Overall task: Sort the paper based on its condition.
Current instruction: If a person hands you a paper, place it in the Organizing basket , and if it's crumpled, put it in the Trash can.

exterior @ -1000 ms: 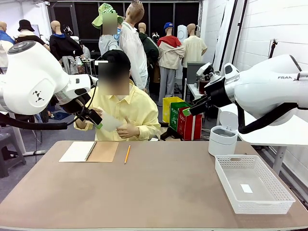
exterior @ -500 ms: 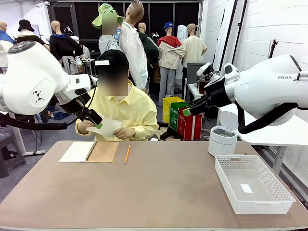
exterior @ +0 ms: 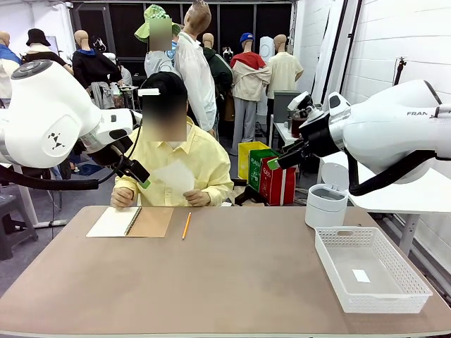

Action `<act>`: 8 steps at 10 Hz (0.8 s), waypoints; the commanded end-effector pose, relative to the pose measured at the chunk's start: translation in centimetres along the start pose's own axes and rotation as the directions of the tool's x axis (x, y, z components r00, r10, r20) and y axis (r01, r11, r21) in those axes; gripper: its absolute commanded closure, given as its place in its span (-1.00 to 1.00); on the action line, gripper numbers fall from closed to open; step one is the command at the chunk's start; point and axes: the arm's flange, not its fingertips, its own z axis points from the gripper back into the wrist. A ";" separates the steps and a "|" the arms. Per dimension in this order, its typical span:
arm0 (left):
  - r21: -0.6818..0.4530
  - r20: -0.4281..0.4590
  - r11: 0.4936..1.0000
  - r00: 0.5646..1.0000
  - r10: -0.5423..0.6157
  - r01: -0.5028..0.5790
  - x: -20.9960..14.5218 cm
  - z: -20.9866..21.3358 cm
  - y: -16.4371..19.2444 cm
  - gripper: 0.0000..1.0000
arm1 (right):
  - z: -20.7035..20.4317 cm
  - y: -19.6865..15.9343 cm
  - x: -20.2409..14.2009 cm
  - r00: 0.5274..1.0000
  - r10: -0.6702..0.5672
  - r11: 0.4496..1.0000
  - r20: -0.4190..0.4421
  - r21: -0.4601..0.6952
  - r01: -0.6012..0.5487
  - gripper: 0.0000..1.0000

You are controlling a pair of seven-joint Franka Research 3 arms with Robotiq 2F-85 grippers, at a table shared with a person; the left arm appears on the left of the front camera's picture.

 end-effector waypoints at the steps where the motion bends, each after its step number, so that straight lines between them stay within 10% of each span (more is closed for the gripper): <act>1: 0.002 0.001 1.000 1.000 -0.001 0.001 0.0 0.0 0.1 -1.00 | 0.0 0.1 0.0 1.000 0.001 1.000 -0.005 0.003 -0.001 -1.00; 8: 0.002 0.001 1.000 1.000 -0.001 0.001 0.0 0.0 0.1 -1.00 | 0.0 0.1 0.0 1.000 0.001 1.000 -0.005 0.003 -0.001 -1.00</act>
